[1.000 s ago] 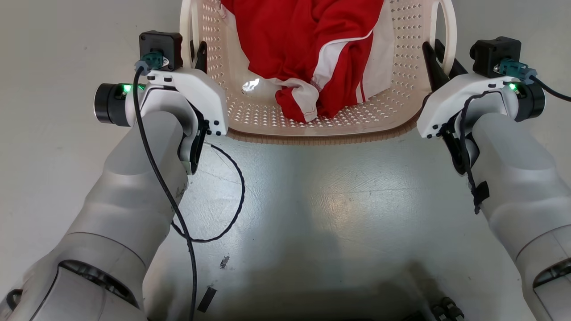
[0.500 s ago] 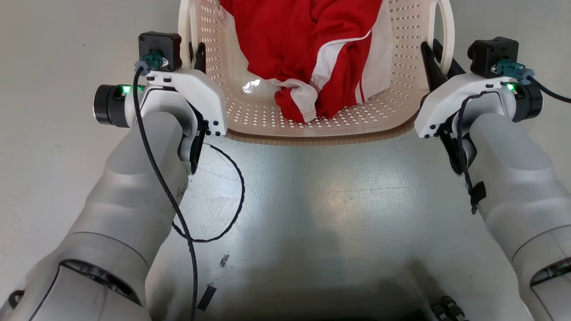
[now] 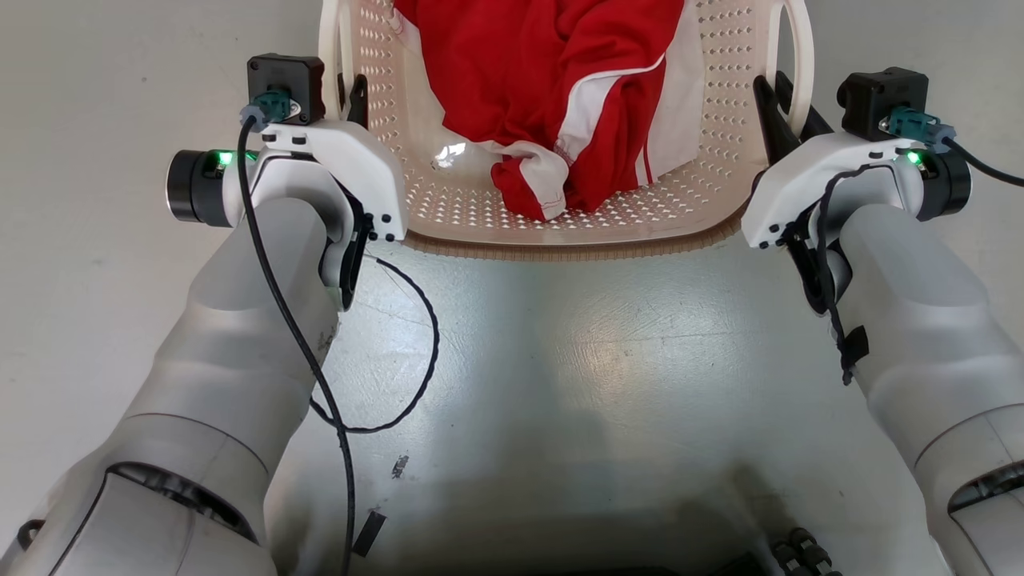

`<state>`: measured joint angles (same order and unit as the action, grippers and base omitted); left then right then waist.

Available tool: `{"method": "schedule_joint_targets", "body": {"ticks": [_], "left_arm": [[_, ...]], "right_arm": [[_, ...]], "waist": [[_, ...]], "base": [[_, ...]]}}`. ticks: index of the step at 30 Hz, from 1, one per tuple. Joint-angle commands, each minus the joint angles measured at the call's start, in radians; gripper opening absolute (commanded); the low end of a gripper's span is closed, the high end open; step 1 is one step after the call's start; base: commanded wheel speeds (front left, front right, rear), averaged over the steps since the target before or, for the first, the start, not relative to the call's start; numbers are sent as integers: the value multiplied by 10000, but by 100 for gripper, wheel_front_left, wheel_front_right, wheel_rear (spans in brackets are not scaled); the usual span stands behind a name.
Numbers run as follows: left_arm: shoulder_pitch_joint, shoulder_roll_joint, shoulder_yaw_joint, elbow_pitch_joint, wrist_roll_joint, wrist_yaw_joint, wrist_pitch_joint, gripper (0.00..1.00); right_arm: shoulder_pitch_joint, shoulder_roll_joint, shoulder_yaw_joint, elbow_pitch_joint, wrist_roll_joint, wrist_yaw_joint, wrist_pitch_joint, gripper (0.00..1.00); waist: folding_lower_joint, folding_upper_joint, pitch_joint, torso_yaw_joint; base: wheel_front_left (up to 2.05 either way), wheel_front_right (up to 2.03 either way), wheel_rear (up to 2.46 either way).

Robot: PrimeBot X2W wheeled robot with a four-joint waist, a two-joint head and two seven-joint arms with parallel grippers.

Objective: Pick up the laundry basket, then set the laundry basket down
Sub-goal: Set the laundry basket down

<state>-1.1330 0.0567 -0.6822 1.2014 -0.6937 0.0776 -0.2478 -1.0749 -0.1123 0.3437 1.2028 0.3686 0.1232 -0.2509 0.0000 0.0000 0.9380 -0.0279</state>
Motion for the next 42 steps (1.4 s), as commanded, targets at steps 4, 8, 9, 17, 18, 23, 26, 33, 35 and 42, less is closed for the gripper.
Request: {"method": "schedule_joint_targets", "body": {"ticks": [4, 8, 9, 17, 18, 23, 26, 33, 35, 42], "left_arm": [[-107, 229, 315, -52, 84, -77, -139, 27], [-74, 188, 593, -141, 40, 158, -139, 100], [-54, 179, 669, -161, 26, 212, -139, 100], [92, 134, 840, -89, 127, -4, -139, 100], [116, 127, 867, -79, 134, 6, -139, 100], [358, 72, 1026, -95, 156, 5, -139, 100], [636, 50, 1178, -382, 219, -1, -139, 100], [1486, 132, 1871, -1497, 601, 152, -139, 100], [1815, 190, 2133, -1829, 789, 168, -139, 100], [3050, 180, 2987, -2868, 1520, -111, -139, 100]], "right_arm": [[435, 84, -94, 99, -166, 75, -108, 38], [377, -26, -381, 50, -370, 75, -108, 100], [390, -38, -469, -2, -427, 75, -108, 100], [641, -8, -1140, -543, -910, 75, -109, 100], [683, 9, -1212, -617, -966, 75, -109, 100], [1078, 145, -1578, -1350, -1256, 75, -109, 100], [1418, 179, -1785, -1839, -1394, 75, -109, 100], [2243, 86, -2291, -3133, -1852, 75, -109, 100], [2507, 65, -2515, -3531, -2015, 75, -109, 100], [3523, 69, -3049, -4457, -2533, 75, -109, 100]], "waist": [[0, 0, 26, 10], [0, 0, 57, 34], [0, 0, 57, 36], [0, 0, -67, 33], [0, 0, -95, 33], [0, 0, -459, 30], [0, 0, -777, 44], [0, 0, -1651, 99], [0, 0, -1991, 101], [0, 0, -3622, 129]], "base": [[0, 0, 0], [0, 0, 0], [0, 0, 0], [0, 0, 0], [0, 0, 0], [0, 0, 0], [0, 0, 0], [0, 0, 0], [0, 0, 0], [0, 0, 0]]}}
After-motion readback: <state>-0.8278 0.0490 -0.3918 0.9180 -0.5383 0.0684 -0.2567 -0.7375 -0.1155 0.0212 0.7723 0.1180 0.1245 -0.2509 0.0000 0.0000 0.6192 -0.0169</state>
